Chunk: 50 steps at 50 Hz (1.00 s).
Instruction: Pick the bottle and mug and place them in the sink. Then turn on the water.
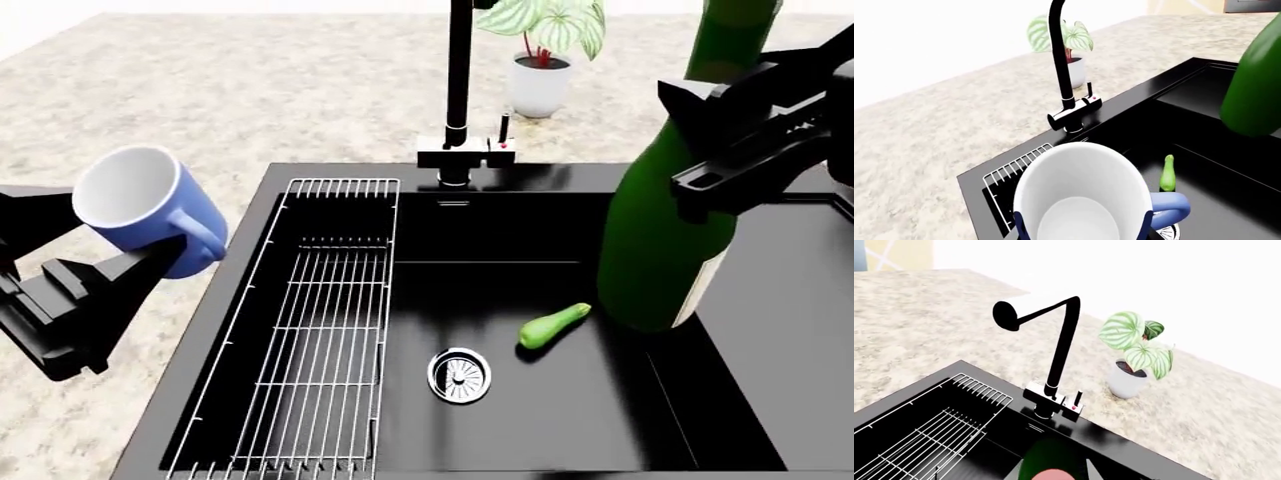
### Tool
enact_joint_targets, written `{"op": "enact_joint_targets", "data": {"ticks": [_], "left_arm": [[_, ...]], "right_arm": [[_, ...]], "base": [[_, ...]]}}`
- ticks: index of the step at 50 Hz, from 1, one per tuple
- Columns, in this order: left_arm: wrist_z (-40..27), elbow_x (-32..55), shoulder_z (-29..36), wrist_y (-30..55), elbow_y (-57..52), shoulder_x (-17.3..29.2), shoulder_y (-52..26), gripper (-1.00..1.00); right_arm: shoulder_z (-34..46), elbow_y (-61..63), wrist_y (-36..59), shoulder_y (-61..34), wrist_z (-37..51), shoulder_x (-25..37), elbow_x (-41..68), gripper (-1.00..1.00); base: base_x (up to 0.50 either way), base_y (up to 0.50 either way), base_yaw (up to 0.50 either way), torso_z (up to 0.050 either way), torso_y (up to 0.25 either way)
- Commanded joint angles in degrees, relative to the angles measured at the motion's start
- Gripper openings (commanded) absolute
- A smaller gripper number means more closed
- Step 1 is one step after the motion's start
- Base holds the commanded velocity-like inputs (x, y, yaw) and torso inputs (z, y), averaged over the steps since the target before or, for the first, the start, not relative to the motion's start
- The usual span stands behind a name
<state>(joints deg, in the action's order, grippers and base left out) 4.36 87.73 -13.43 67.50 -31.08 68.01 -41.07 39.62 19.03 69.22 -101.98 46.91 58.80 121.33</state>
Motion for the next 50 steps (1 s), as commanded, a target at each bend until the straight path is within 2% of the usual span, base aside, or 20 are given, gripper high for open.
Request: {"op": "enact_joint_targets", "data": {"ticks": [1, 24, 30, 36, 50], "left_arm": [[-1.19, 1.41, 0.13, -0.21, 0.17, 0.44, -0.87, -1.0], [0.22, -0.43, 0.33, -1.11, 0.27, 0.19, 0.28, -1.0], [2.53, -3.21, -0.11, -1.99, 0.53, -0.25, 1.9, -1.0], [1.02, -1.17, 0.21, -1.57, 0.39, 0.32, 0.79, -1.0], [-2.05, 3.04, 0.38, -1.02, 0.14, 1.63, -0.7, -1.0]], "right_arm": [[-0.33, -0.39, 0.27, -1.12, 0.15, 0.04, -1.07, -1.0], [-0.43, -0.23, -0.29, 0.62, -1.46, 0.42, -3.6, -1.0], [-0.44, -0.34, -1.61, 4.84, -4.56, -0.27, -9.5, -1.0], [0.61, -3.77, -1.52, 5.41, -7.22, -3.04, -13.62, -1.0], [3.2, -7.51, -6.93, 13.81, -13.85, -7.62, -25.24, -1.0]], "base": [[0.3, 0.0, 0.0, 0.0, 0.011], [0.05, 0.0, 0.0, 0.0, 0.001], [0.0, 0.0, 0.0, 0.002, 0.002], [0.0, 0.0, 0.0, 0.0, 0.0], [0.0, 0.0, 0.0, 0.0, 0.001]]}}
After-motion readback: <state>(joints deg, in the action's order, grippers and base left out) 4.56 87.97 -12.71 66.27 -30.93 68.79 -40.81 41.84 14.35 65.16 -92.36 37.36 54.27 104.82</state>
